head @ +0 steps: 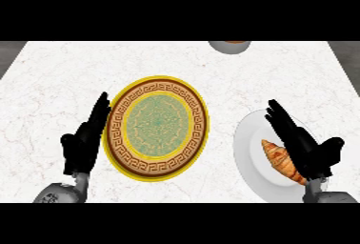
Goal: Pick the croissant from the plate and place it in the plate
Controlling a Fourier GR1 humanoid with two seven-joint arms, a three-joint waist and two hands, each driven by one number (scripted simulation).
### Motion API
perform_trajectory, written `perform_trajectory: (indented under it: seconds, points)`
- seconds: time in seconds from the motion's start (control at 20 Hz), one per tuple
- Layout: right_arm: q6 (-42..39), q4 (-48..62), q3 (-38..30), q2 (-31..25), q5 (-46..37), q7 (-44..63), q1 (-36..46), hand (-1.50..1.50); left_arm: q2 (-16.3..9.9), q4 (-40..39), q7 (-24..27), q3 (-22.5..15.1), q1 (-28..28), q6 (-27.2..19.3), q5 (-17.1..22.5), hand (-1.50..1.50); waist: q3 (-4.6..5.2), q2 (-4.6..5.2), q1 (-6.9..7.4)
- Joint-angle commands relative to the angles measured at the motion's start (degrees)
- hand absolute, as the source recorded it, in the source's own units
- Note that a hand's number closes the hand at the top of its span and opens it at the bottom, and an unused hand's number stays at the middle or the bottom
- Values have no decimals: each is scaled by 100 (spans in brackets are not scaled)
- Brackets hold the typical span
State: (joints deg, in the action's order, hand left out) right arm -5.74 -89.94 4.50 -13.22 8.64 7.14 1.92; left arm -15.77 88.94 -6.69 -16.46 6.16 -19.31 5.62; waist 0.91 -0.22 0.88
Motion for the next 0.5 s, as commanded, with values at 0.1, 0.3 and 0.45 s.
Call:
perform_trajectory:
  seconds: [0.1, 0.3, 0.45]
  points:
    - [-952, -1046, -5, -97, 1022, 130, 107, -150, -687, 35, 448, 320, -509, 177, -277, 0, -88, -29, -66]
    - [-868, -1449, -288, -1235, -672, -656, 714, -150, -1191, -282, 609, 520, -673, 233, -513, 0, -41, -162, -86]
    - [-469, -1969, -603, -245, -161, -2098, -270, -150, -1377, -453, 1140, 815, -1047, 417, -340, 0, -94, -43, -231]
